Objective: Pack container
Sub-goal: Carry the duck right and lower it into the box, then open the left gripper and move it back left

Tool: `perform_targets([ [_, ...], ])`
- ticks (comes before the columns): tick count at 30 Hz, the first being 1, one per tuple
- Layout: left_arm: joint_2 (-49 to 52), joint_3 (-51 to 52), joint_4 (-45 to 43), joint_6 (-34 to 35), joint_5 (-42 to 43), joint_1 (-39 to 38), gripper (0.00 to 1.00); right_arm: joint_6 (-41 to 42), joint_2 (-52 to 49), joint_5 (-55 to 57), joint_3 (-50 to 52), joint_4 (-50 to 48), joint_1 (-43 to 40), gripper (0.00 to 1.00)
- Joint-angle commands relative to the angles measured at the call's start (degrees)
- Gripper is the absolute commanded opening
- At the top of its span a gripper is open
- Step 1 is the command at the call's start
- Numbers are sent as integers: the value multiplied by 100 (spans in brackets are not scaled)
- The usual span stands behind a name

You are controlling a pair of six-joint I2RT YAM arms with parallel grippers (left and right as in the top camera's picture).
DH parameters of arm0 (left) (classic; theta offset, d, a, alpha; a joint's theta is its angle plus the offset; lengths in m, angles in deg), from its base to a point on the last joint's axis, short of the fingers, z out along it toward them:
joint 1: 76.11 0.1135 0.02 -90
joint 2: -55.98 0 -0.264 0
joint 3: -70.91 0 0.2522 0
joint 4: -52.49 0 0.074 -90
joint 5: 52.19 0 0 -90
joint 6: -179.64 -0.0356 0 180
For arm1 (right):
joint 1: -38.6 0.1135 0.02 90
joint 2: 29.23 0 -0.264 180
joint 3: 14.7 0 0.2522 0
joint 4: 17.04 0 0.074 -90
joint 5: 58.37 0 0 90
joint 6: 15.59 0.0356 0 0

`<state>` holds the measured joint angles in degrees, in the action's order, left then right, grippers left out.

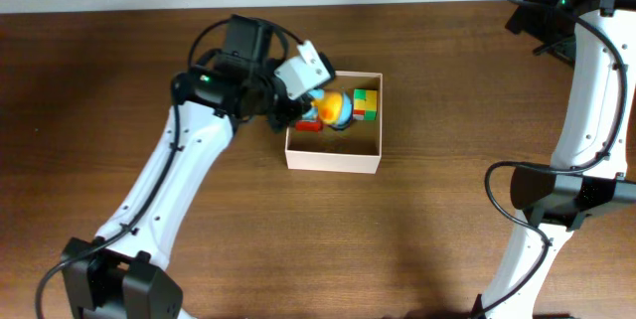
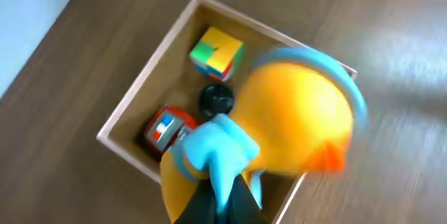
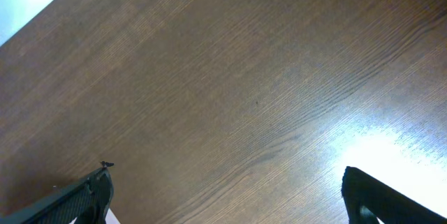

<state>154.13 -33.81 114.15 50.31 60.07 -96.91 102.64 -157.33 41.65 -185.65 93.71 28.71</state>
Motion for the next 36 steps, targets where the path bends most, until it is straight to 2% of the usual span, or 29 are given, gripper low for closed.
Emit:
perform_targets([
  [1,212,68,-37,-538,-66,-96,2,13,120,7,-15,33,-26,99],
  [10,962,94,-11,-468,-61,-105,2,13,120,7,-15,33,-26,99],
  [24,1016,98,448,-339,-39,-173,2,13,120,7,-15,33,-26,99],
  [25,1016,98,476,-339,-37,-173,8,13,120,7,-15,33,-26,99],
  [26,1016,98,490,-337,-35,-173,19,13,120,7,-15,33,-26,99],
  [27,1016,98,496,-328,-35,-184,33,13,120,7,-15,33,-26,99],
  [28,1016,98,494,-264,-37,-192,54,13,120,7,-15,33,-26,99],
  [30,1016,98,485,-232,37,-195,78,13,120,7,-15,33,-26,99],
  [32,1016,98,446,-232,68,-195,83,13,120,7,-15,33,-26,99],
  [36,1016,98,306,-229,72,-195,84,13,120,7,-15,33,-26,99],
])
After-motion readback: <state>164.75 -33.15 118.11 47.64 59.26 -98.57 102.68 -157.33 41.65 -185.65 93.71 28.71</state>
